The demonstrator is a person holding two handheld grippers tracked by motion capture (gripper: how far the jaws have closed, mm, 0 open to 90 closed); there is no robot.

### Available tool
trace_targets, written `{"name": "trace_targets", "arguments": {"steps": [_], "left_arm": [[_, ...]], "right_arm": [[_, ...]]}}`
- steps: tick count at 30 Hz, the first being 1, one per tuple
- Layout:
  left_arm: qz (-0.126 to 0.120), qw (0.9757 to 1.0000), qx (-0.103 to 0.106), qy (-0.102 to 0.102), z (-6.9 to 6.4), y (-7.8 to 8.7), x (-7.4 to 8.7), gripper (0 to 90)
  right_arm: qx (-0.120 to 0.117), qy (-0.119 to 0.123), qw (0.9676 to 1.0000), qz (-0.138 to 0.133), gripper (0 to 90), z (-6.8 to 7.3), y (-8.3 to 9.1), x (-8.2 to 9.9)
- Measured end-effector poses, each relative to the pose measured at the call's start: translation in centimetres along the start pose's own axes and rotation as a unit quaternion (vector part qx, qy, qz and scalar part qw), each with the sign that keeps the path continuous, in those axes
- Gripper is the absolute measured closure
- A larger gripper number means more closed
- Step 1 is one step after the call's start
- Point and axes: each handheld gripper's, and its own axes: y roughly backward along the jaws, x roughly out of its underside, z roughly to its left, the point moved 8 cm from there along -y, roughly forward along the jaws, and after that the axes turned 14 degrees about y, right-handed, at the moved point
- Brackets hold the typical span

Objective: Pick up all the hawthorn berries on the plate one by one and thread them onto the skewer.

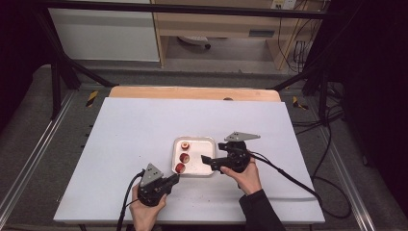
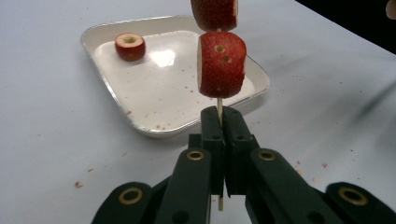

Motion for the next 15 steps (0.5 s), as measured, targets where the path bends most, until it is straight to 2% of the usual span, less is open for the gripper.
{"name": "trace_targets", "arguments": {"steps": [2, 3, 7, 9, 15], "left_arm": [[0.004, 0.9999, -0.009, -0.004, 0.7, 0.4, 0.0, 88.4], [0.002, 0.9999, -0.002, -0.011, 1.0, 0.4, -0.1, 88.4], [0.016, 0.9997, -0.018, -0.006, 2.1, 1.1, 0.2, 88.4], [0.021, 0.9996, -0.016, -0.003, 2.5, 1.3, 0.3, 88.4], [0.024, 0.9995, -0.023, 0.0, 3.6, 1.9, 0.6, 88.4]], "right_arm": [[0.003, 0.014, 0.9995, 0.028, 12.1, -0.5, -0.6, 0.2], [0.003, 0.018, 0.9991, 0.038, 12.0, -0.6, -0.9, 0.2], [-0.002, 0.036, 0.9967, 0.073, 13.1, -1.2, -2.5, -0.5], [-0.007, 0.047, 0.9952, 0.086, 14.0, -1.2, -3.5, -1.0], [-0.013, 0.079, 0.9871, 0.139, 15.2, -1.6, -6.5, -2.1]]}}
